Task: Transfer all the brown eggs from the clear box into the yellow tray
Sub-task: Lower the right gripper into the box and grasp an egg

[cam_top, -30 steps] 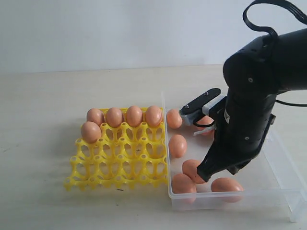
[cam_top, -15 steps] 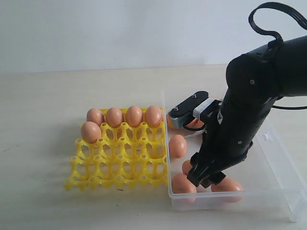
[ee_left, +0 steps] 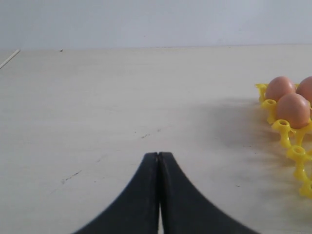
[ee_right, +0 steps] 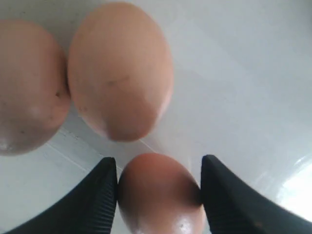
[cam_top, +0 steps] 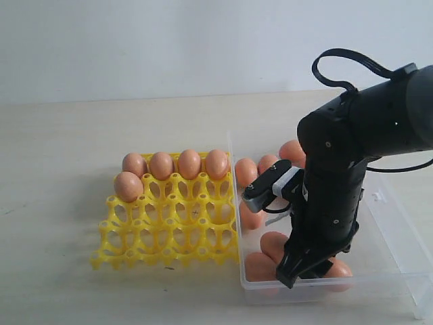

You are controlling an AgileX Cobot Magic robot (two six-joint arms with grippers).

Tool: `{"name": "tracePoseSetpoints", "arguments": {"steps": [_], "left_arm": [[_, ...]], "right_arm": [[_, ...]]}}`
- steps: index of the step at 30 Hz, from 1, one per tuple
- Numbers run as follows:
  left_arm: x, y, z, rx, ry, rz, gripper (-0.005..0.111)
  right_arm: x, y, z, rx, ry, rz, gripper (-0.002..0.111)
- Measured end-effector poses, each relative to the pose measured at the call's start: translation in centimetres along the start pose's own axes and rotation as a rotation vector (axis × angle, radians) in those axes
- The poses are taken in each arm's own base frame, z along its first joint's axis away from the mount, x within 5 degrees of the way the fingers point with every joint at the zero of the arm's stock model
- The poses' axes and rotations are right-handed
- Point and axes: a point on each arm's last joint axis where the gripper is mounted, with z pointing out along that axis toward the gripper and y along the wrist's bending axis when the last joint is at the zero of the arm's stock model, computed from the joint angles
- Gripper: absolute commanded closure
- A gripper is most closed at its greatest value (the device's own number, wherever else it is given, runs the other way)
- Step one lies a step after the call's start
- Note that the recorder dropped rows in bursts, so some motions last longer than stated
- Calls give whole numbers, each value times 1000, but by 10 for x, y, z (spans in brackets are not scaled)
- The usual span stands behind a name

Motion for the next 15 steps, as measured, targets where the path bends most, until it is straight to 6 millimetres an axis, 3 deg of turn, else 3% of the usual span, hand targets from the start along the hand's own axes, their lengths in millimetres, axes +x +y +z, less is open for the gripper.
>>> {"name": "tracePoseSetpoints", "arguments": {"steps": [3,9,12,15], "left_arm": [[0,0,0,0,0,0,107],[0,0,0,0,0,0,107],[0,0,0,0,0,0,107],[0,0,0,0,0,0,107]], "right_arm": [[2,-1,0,10,20,-9,108],[2,-2,-5,28,1,-4,108],[-6,-7,-25,79,-154,26,108],[-23,-10,-48,103,-439,71,108]]}}
